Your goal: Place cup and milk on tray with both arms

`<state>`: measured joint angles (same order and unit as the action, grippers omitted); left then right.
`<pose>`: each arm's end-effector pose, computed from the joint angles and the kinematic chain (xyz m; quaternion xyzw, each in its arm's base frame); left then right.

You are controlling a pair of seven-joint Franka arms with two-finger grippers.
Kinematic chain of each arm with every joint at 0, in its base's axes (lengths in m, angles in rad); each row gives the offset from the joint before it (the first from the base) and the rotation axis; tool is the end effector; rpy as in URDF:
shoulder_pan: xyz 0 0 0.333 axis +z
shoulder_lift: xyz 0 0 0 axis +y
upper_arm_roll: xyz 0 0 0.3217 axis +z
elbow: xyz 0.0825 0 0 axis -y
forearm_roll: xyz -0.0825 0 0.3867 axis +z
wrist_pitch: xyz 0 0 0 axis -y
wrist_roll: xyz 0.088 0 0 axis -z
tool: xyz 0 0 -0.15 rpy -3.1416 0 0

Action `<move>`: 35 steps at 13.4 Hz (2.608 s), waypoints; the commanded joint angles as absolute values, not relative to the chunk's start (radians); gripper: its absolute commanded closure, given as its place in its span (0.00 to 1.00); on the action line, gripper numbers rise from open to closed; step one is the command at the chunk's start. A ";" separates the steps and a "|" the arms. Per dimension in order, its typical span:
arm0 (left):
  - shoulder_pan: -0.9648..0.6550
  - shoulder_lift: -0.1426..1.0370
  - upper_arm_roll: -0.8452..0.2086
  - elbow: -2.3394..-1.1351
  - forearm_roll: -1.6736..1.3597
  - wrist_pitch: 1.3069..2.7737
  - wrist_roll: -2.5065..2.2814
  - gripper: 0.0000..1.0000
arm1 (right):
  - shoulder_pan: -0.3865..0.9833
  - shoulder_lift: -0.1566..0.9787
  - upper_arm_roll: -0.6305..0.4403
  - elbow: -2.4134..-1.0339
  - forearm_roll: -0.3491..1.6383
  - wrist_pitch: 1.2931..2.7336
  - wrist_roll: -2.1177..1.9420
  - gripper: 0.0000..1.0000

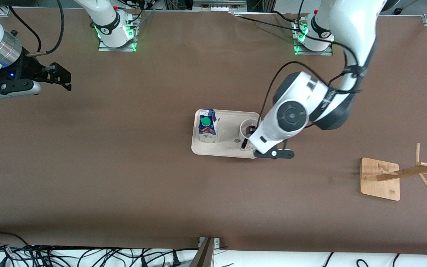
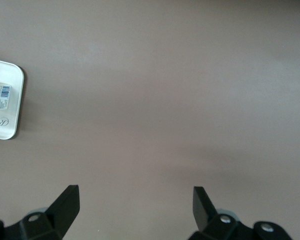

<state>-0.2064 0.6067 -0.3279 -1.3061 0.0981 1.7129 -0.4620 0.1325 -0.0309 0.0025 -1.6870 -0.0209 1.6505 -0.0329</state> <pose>0.6285 -0.3076 0.3494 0.9950 -0.0275 -0.0964 0.0006 0.5474 0.0714 0.5559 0.9963 0.0847 -0.0023 0.0106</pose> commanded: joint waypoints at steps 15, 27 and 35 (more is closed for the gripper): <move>0.113 0.334 -0.307 -1.278 0.121 1.499 -0.161 0.00 | 0.135 -0.032 0.006 -1.675 -0.021 1.603 -0.046 0.00; 0.023 -0.009 -0.040 -1.667 0.021 1.637 0.042 0.00 | 0.140 -0.035 0.025 -1.674 -0.020 1.603 -0.043 0.00; 0.008 -0.073 -0.032 -1.750 0.028 1.684 -0.018 0.00 | 0.140 -0.035 0.029 -1.674 -0.018 1.605 -0.043 0.00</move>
<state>0.0201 -0.0185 -0.0461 -1.6828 0.0371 1.6480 -0.0100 0.1367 -0.0316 0.0297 -1.6864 -0.0209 1.6205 -0.0360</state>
